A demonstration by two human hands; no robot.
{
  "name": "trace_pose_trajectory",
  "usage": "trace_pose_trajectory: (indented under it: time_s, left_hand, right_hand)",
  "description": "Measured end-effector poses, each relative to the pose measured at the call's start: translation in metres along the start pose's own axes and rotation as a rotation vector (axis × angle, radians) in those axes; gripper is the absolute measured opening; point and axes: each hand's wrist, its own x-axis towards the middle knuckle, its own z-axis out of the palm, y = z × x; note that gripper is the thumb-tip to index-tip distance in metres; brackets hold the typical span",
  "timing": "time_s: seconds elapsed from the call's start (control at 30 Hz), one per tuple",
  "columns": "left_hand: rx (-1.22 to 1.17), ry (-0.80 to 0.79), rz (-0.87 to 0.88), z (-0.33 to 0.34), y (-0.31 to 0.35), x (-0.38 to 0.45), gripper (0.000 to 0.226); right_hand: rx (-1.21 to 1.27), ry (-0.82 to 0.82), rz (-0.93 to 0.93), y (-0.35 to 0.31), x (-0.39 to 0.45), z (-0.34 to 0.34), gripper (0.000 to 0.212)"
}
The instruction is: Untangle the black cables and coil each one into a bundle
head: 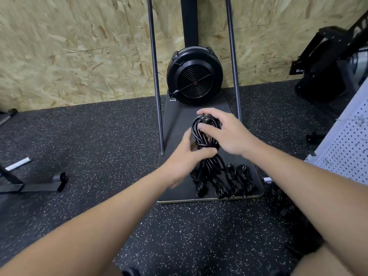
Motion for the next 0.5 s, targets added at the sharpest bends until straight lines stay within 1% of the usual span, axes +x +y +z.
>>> trace_pose_trajectory:
  time_s: [0.03,0.07,0.1,0.2,0.23,0.3,0.4,0.5]
  left_hand:
    - [-0.037,-0.036,0.019,0.004,-0.003,-0.001,0.076]
    - [-0.049,-0.031,0.044,0.01,-0.003,-0.004,0.063]
    - [-0.05,-0.003,0.07,0.014,-0.002,-0.005,0.054]
    - [-0.035,0.099,0.12,0.027,0.003,-0.006,0.054]
    - [-0.045,0.11,0.135,0.031,0.005,-0.006,0.053]
    - [-0.031,0.113,0.174,0.037,0.003,-0.006,0.043]
    - [0.044,0.074,0.171,0.04,-0.004,-0.012,0.027]
    - [0.081,0.001,0.145,0.036,-0.008,-0.02,0.01]
  right_hand:
    - [-0.005,-0.011,-0.021,-0.003,0.0,0.0,0.042]
    - [-0.02,-0.027,-0.044,-0.004,0.0,0.001,0.04]
    - [-0.045,-0.038,-0.066,-0.005,0.001,0.001,0.039]
    - [-0.163,0.003,-0.125,-0.006,0.003,-0.003,0.039]
    - [-0.168,0.018,-0.117,-0.006,0.003,-0.005,0.037]
    - [-0.099,0.041,-0.073,-0.007,-0.001,-0.005,0.031]
    - [-0.066,0.068,-0.083,-0.009,-0.011,-0.001,0.022]
    - [0.017,0.156,-0.125,-0.015,-0.018,0.008,0.022]
